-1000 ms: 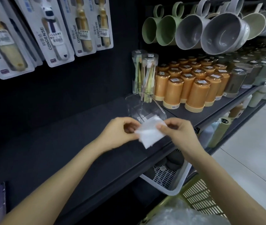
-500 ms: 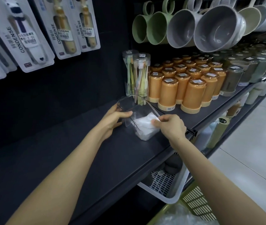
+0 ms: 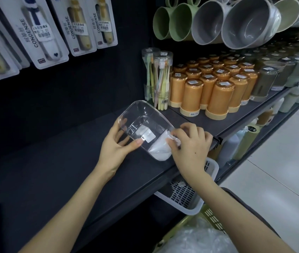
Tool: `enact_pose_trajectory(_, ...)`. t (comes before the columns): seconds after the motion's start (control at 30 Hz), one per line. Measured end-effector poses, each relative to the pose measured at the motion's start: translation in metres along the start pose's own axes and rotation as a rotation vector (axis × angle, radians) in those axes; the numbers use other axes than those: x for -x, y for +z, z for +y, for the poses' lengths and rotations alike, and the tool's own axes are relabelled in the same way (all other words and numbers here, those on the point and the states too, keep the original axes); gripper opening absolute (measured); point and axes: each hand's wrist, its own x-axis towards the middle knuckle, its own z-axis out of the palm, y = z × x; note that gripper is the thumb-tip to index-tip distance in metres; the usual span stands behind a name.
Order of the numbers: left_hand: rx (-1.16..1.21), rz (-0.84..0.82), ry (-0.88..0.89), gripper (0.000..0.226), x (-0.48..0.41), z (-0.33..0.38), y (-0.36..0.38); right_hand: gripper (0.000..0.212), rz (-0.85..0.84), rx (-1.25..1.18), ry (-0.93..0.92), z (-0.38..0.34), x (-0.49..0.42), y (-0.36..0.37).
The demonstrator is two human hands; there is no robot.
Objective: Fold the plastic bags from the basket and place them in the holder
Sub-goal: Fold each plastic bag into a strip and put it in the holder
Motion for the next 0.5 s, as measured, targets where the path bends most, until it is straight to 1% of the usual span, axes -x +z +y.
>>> enact_pose_trajectory(0.13,-0.072,0.011,0.026,0.098,0.022,0.006,-0.005,0.009,0.088,-0.063,-0.127,-0.006,0.014,-0.009)
enact_pose_trajectory(0.27,-0.103,0.027,0.046,0.101,0.038,0.01,-0.007,0.02,0.12,-0.133,-0.154,-0.008,0.023,-0.016)
enact_pose_trajectory(0.33,-0.104,0.029,0.046,0.102,0.044,0.01,-0.007,0.025,0.122,-0.147,-0.171,-0.01,0.025,-0.021)
enact_pose_trajectory(0.4,-0.105,0.026,0.045,0.102,0.048,0.011,-0.007,0.02,0.112,-0.134,-0.197,-0.012,0.025,-0.025)
enact_pose_trajectory(0.5,-0.122,0.025,0.047,0.101,0.051,0.011,-0.008,0.012,0.038,-0.084,-0.185,-0.01,0.025,-0.03)
